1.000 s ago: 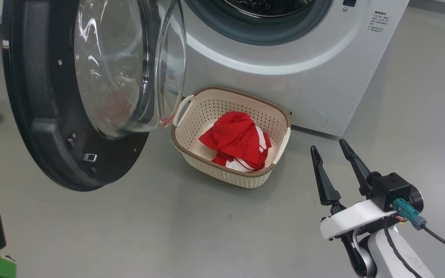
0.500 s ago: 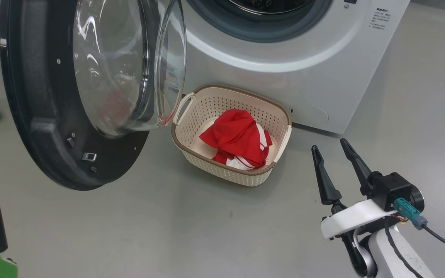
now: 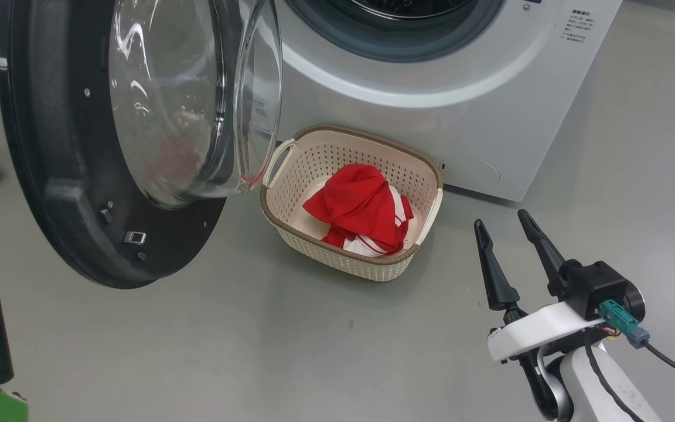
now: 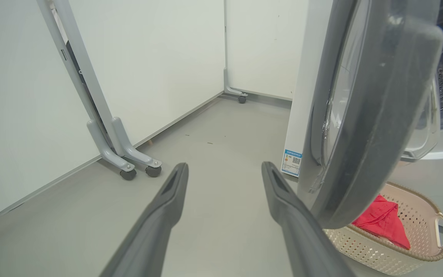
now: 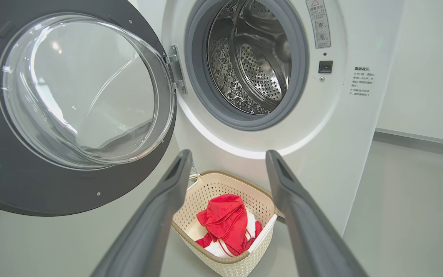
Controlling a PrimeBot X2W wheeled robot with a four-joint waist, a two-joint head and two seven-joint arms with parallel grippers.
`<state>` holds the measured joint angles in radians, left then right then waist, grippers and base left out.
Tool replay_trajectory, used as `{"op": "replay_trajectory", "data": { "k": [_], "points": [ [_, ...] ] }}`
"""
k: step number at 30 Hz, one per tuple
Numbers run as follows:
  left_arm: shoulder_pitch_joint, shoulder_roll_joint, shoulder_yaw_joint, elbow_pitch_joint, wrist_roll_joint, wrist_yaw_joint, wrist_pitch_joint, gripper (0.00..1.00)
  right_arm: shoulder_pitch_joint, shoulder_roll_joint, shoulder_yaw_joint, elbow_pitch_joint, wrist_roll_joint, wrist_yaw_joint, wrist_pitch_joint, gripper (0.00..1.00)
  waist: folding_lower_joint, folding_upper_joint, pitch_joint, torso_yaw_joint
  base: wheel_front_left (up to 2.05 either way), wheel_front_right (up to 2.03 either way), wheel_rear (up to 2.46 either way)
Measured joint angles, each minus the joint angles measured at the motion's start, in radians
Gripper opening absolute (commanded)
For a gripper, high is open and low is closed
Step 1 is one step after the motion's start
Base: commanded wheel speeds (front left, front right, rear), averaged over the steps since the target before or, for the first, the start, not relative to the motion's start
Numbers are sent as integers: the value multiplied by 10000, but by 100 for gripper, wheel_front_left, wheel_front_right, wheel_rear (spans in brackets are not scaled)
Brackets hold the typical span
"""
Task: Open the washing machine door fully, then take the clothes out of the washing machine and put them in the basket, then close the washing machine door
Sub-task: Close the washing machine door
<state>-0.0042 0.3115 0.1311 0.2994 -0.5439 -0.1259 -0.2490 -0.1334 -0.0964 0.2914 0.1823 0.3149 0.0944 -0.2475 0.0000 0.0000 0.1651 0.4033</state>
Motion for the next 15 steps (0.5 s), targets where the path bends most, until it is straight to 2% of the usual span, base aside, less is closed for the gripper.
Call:
{"op": "replay_trajectory", "data": {
  "k": [15],
  "points": [
    [-125, 56, -58, 117, 0, 0, -2, 100, 0, 19, -29, -19, 0, 0, 0, 100, 0, 0, 18, 18, 0, 0, 0]
  ]
}}
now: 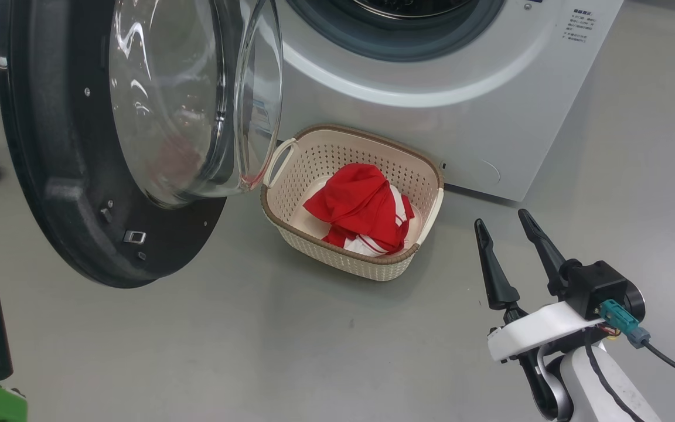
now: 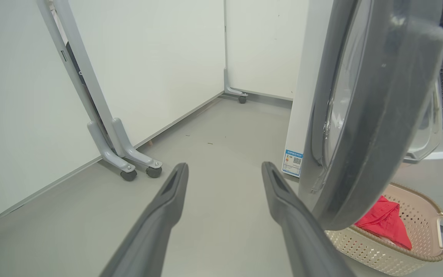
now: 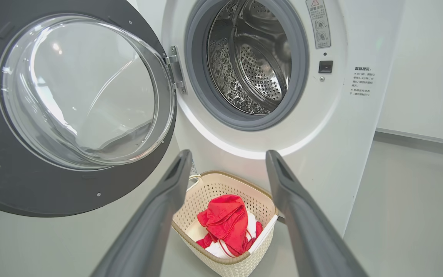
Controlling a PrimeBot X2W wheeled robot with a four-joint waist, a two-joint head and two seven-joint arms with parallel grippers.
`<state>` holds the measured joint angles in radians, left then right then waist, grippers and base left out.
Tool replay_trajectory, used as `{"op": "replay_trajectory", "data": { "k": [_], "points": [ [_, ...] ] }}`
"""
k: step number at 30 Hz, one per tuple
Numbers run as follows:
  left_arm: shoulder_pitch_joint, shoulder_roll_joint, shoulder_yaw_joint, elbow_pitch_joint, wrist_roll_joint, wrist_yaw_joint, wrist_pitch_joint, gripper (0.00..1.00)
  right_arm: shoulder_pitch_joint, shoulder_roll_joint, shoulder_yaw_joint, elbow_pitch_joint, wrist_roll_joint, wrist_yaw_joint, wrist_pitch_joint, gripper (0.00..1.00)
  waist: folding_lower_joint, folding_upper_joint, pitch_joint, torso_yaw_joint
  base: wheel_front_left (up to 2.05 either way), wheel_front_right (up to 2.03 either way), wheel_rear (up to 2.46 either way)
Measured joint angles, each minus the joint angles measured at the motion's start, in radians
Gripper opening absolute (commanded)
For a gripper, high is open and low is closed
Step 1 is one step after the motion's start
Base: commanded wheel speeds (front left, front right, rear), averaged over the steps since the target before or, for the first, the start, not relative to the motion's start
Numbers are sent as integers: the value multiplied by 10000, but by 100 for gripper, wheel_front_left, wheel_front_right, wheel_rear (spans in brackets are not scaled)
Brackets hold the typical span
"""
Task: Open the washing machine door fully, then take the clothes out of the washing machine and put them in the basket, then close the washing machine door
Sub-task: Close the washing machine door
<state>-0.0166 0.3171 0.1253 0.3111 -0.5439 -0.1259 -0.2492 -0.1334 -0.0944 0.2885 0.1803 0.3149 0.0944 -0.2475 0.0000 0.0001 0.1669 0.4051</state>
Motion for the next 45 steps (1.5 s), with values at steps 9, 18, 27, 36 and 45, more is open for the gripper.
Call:
{"op": "replay_trajectory", "data": {
  "k": [9, 18, 27, 36, 45],
  "points": [
    [-37, 2, -27, -21, -4, 0, -2, 0, 0, 6, -31, 0, 0, 2, 0, 100, 0, 0, 14, -7, 0, 0, 0],
    [-165, 349, -36, -161, -8, 0, -2, 0, 0, 13, -88, -4, -2, 2, 0, 100, 0, 0, 17, -2, 0, 0, 0],
    [-1127, 819, 242, -403, -1103, 0, 4, 0, -4, 21, -84, 0, -77, 8, 0, 100, 0, 0, 18, 0, 0, 0, 0],
    [-2062, 807, 642, 107, -3436, 0, 1772, 0, -7, 21, -94, 23, -94, 0, 0, 100, 0, 0, 26, -61, 0, 0, 0],
    [-3080, -125, 1770, 1101, -6767, 171, 4130, 0, -8, 63, -61, 50, -94, 2, 0, 100, 0, 0, 23, -236, 0, 0, 0]
  ]
}}
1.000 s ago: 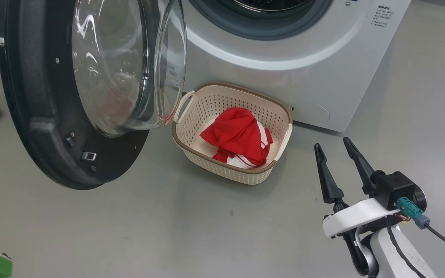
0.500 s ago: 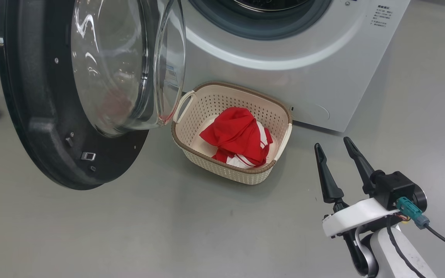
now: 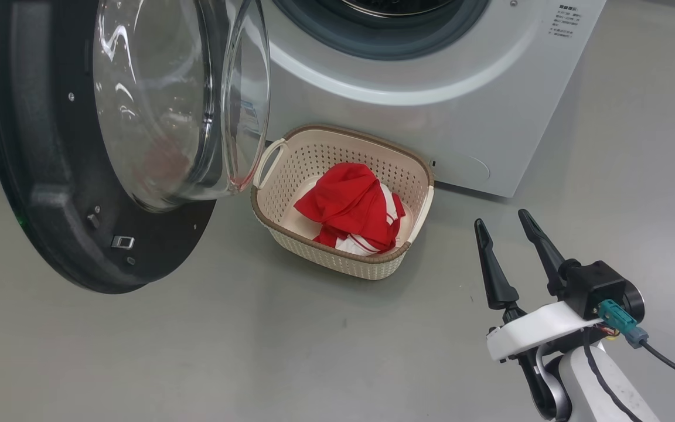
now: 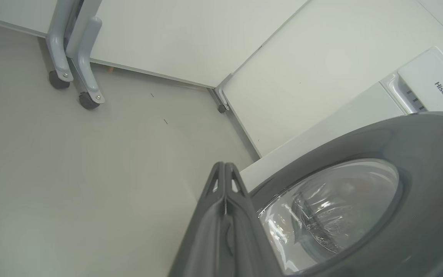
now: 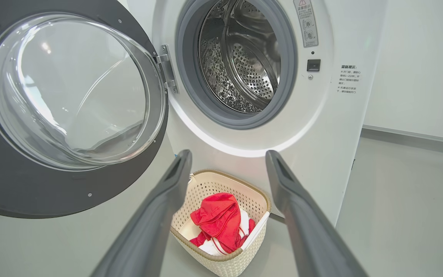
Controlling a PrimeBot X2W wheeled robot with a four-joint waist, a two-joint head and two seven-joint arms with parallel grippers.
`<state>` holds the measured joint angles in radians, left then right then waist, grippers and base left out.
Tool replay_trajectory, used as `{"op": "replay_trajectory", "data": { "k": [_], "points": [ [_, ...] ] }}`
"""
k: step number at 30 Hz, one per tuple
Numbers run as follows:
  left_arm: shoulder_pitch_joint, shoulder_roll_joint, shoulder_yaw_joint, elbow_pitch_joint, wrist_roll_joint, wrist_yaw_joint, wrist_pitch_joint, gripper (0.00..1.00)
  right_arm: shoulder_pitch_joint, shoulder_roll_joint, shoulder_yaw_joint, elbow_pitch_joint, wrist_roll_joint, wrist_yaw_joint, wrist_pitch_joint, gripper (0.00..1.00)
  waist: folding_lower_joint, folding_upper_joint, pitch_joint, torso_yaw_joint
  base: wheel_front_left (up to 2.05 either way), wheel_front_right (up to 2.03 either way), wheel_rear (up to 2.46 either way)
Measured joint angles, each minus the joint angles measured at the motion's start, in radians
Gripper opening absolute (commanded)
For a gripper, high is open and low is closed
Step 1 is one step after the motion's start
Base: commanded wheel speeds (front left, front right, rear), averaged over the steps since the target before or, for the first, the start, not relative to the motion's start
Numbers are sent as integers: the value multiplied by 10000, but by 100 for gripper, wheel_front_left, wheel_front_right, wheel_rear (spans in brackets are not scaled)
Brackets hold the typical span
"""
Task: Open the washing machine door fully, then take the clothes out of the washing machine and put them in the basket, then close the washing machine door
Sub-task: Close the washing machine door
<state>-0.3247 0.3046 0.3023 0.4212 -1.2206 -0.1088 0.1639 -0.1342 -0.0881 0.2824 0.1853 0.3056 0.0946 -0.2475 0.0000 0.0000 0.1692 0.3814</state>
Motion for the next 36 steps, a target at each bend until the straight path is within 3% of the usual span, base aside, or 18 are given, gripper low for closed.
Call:
{"op": "replay_trajectory", "data": {
  "k": [5, 16, 20, 36],
  "points": [
    [-473, -422, 548, 384, -1747, 533, 1386, 0, -2, 15, 17, 0, 0, 0, 0, 100, 0, 0, -10, -117, 0, 0, 0],
    [-942, -694, 978, 568, -3664, 1505, 3440, 0, -2, 42, 15, 10, 0, 2, 0, 100, 0, 0, -63, -212, 0, 0, 0],
    [-965, -719, 777, 500, -3893, 1749, 4286, 0, -2, 48, 2, 10, 0, 2, 0, 100, 0, 0, -68, -214, 0, 0, 0],
    [-909, -905, 514, -155, -4886, 2021, 6163, 0, -3, 90, -33, 0, -17, 2, 0, 100, 0, 0, 96, -218, 0, 0, 0]
  ]
}}
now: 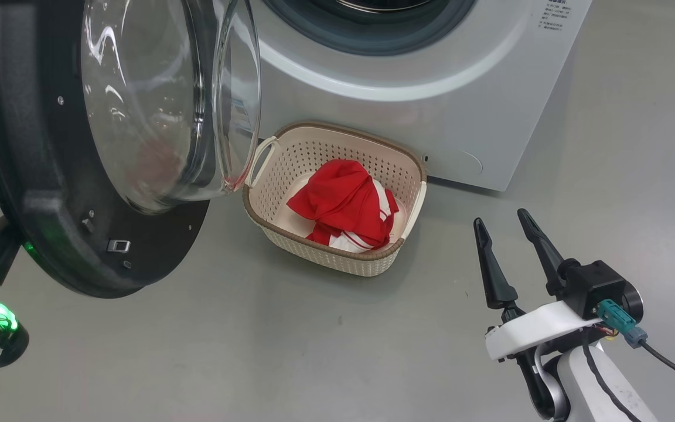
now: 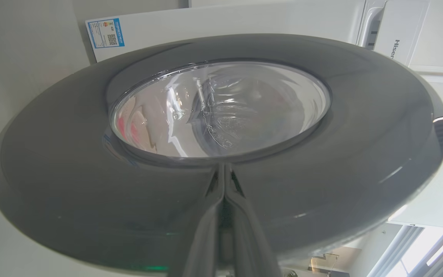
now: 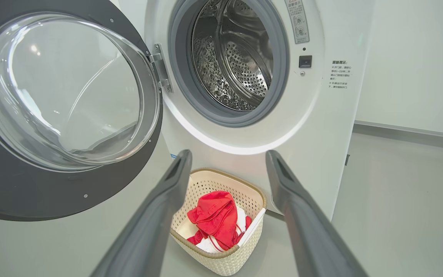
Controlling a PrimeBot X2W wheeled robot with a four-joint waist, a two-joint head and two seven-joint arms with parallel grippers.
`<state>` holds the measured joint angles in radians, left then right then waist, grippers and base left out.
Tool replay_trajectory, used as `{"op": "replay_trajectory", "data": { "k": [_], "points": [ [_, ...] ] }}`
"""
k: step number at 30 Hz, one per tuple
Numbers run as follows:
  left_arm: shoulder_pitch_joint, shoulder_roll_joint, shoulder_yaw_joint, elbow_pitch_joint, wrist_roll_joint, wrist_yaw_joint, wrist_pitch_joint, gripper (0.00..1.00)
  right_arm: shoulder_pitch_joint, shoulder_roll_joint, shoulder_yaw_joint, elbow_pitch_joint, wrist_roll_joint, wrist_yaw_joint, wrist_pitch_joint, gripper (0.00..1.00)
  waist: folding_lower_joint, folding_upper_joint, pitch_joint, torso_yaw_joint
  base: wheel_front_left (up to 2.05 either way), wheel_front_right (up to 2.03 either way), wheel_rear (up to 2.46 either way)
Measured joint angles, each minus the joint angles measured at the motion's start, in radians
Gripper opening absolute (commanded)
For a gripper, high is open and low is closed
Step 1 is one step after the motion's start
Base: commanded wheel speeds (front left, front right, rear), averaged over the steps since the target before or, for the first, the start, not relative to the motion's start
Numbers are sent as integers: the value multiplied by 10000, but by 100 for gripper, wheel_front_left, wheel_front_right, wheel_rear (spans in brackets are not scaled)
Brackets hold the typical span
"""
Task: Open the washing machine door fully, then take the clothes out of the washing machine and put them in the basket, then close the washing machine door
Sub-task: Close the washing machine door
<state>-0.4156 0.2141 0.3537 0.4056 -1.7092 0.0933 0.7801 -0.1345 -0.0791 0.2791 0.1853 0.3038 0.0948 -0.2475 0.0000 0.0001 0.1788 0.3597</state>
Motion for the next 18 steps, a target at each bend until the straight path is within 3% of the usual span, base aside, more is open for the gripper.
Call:
{"op": "replay_trajectory", "data": {
  "k": [18],
  "points": [
    [784, -608, -362, -1473, -767, 75, 1356, 0, -105, 71, 84, 0, -2, 4, -2, 100, 0, 0, 148, -331, 0, 0, 0]
  ]
}}
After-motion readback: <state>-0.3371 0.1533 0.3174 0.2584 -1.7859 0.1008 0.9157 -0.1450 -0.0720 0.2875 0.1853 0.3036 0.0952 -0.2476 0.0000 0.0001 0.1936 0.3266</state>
